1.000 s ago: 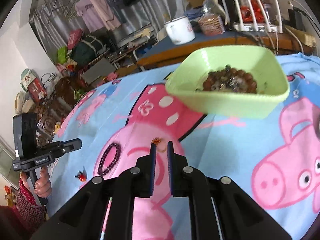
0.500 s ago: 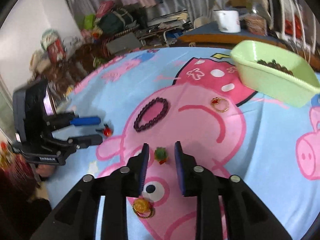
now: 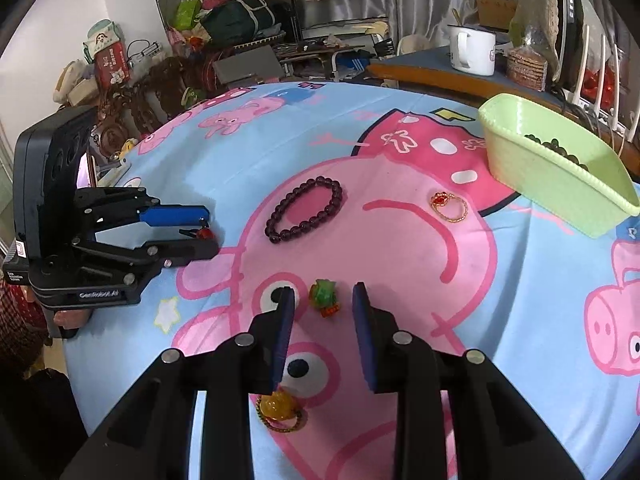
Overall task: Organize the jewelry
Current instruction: 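Grasp the red bead with the left tool while the right tool grasps the green bead charm, then carry the red bead and green charm over the green basket with both tools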
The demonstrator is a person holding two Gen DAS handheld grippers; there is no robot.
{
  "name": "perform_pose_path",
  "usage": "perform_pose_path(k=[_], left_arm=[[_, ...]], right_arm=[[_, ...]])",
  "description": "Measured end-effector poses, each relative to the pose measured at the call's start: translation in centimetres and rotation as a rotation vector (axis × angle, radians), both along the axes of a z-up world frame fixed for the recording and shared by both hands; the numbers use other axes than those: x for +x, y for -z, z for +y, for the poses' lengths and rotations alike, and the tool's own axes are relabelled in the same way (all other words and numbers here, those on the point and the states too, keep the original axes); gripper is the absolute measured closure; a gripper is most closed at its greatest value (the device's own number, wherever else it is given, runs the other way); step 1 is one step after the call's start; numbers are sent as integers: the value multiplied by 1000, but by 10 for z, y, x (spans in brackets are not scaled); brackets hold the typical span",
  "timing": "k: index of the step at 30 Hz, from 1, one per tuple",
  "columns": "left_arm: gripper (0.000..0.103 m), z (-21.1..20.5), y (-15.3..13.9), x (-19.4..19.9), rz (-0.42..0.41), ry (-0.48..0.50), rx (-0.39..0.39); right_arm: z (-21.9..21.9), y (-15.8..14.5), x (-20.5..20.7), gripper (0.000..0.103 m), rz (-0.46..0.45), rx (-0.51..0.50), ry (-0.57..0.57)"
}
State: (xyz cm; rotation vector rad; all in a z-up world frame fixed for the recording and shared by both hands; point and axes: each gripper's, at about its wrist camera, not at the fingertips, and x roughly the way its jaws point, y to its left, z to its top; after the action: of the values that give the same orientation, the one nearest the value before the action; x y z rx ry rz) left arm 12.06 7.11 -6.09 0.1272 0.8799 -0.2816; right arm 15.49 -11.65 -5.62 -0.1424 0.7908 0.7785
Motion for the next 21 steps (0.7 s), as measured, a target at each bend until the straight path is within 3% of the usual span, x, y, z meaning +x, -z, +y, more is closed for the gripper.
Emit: perform_pose_path(k=[3,11,21], left_arm=[[86,-2,0,3,7,13,-14],[86,-12,-20,20,41,71,-123],[86,-71,-99,114,-57,166,-240]], right_arm=[[1,0,0,103,-7,-17,-5],[-21,-8,7,103,4,54,17],[-121,-84,84,103,-95,214,280]])
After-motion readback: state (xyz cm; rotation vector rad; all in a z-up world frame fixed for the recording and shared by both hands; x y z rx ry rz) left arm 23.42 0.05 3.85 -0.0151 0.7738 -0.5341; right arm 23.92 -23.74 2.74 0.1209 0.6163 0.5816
